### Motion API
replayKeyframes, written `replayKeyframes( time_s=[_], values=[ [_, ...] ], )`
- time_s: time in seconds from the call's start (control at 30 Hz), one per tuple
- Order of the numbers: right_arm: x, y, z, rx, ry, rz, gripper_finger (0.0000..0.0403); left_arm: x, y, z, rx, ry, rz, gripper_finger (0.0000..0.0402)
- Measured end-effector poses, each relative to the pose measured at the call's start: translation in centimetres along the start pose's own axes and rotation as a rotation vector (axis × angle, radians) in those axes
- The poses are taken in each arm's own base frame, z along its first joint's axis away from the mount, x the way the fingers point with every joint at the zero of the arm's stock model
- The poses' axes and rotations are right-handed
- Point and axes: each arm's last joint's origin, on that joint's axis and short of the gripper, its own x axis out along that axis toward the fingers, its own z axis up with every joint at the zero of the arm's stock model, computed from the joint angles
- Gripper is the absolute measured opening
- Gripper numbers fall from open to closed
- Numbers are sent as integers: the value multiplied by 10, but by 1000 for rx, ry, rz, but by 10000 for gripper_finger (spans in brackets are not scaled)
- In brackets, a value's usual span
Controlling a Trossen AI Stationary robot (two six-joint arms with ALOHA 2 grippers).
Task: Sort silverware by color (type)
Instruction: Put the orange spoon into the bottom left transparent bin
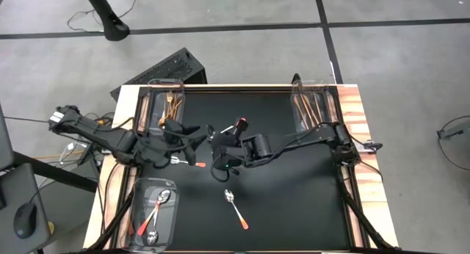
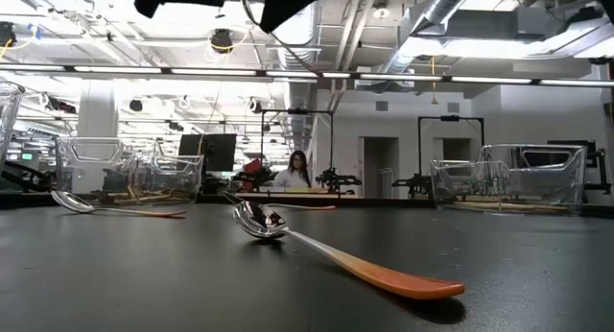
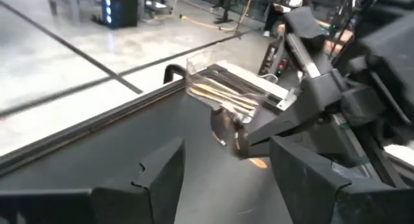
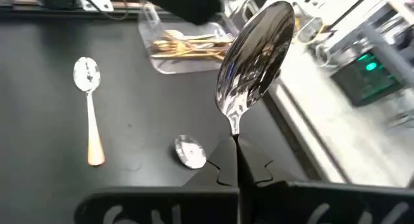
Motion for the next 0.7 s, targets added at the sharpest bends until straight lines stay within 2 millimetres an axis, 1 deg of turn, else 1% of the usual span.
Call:
replayKeyframes(
  time_s=[0.1, 0.2, 0.33, 0.4, 0.47, 0.53, 0.7],
  values=[
    [-3, 1, 1, -8, -12, -17, 2, 6, -1, 5, -40, -7, -44, 219],
    [-4, 2, 1, -36, -21, -22, 2, 16, -5, 5, -11, -2, -79, 219],
    [-8, 4, 3, -67, -56, -74, 2, 29, -5, 1, -19, -1, -46, 219],
    [-8, 4, 3, -71, -54, -86, 2, 32, -6, -1, -36, 5, -36, 214],
    [-8, 4, 3, -75, -52, -86, 2, 32, -5, -1, -40, -4, -14, 197],
    [-8, 4, 3, -81, -52, -86, 2, 32, -5, 0, -42, -22, 11, 167],
    [-8, 4, 2, -101, -50, -87, 1, 33, -4, 0, -17, -25, 19, 70]
  ],
)
